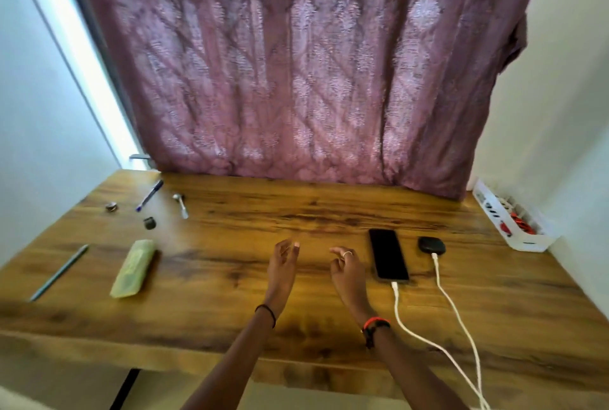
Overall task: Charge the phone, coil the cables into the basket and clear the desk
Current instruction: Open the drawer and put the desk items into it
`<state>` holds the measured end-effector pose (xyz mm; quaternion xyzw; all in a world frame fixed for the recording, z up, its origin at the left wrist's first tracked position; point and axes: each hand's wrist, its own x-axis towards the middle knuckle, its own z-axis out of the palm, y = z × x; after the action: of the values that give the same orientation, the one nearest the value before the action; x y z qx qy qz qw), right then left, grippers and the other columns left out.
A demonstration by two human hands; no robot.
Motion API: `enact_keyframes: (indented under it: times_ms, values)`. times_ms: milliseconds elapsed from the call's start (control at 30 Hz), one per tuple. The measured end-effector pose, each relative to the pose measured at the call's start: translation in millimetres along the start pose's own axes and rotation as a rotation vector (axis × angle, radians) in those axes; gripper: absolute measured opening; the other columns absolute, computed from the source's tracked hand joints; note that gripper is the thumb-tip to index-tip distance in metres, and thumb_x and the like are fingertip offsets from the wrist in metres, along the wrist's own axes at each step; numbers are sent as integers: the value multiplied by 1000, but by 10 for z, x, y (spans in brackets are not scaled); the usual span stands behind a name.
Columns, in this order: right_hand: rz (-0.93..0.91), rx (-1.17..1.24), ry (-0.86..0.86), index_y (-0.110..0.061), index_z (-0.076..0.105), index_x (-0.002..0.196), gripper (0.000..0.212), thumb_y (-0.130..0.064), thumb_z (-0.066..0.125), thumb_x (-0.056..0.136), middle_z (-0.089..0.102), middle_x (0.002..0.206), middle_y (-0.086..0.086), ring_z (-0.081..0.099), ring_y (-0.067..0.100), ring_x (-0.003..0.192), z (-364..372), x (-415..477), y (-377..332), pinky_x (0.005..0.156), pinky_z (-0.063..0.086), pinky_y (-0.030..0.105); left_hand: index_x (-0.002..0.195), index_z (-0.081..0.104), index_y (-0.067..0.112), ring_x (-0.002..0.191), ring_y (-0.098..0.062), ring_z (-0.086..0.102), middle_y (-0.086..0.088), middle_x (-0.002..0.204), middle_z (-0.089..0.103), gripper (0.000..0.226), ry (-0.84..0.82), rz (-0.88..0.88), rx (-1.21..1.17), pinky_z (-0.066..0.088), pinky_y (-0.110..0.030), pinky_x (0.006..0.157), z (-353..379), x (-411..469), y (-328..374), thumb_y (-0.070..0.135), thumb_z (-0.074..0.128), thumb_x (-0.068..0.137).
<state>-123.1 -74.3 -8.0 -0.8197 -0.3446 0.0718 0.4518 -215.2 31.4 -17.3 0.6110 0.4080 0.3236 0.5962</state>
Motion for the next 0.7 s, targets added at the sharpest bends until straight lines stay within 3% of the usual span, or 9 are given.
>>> enact_keyframes:
  times_ms: [67,100,167,233,367,500,600,700]
  values:
    - [8,53,-18,-6,61,113,27,-1,50,89,58,119,9,55,8,90,223,-169,-195,74,35,-4,128,49,8,116,-17,51,-7,129,53,42,15,-1,-14,40,-23,90,-343,-63,-46,33,52,94]
    - [13,73,-20,-7,62,113,27,-1,50,90,59,118,8,56,7,94,291,-226,-240,78,35,-3,126,51,8,111,-15,52,-7,127,55,40,18,6,-11,41,-20,86,-441,-97,-49,32,52,94]
    - [21,115,-11,-9,63,110,26,-1,48,90,63,115,7,59,13,103,502,-392,-425,86,40,10,121,54,6,106,-17,55,-10,122,58,36,44,4,-19,43,-12,77,-742,-149,-109,30,52,94]
    - [57,154,11,-11,64,109,26,-2,47,91,65,113,7,61,16,99,699,-552,-596,84,45,21,121,53,2,111,-24,55,-14,120,58,35,42,-13,-42,44,-15,80,-1028,-227,-141,26,52,94]
    - [94,181,38,-12,63,111,28,-2,46,91,62,114,5,58,12,94,1063,-920,-921,81,43,19,116,56,4,99,-15,57,-10,111,62,31,-16,13,-46,45,-8,77,-1632,-413,-246,26,50,95]
    - [126,215,71,-14,63,110,28,-2,47,90,61,112,2,59,14,97,1446,-1362,-1162,84,46,25,118,57,10,107,-17,57,-8,116,62,32,-51,-20,-48,46,-32,95,-2223,-612,-490,31,50,95]
    - [169,240,67,-16,63,109,29,-3,45,90,61,109,-4,57,7,95,1695,-1630,-1229,80,42,16,112,60,11,98,-16,61,-7,107,65,31,-74,-73,-136,50,-31,87,-2546,-741,-653,34,52,92]
    - [239,268,88,-15,65,107,28,-3,46,90,63,106,-7,58,7,98,1908,-1895,-1240,85,43,19,97,66,14,87,-17,67,-6,95,72,25,-70,-190,-253,51,-30,78,-2814,-890,-826,34,51,93]
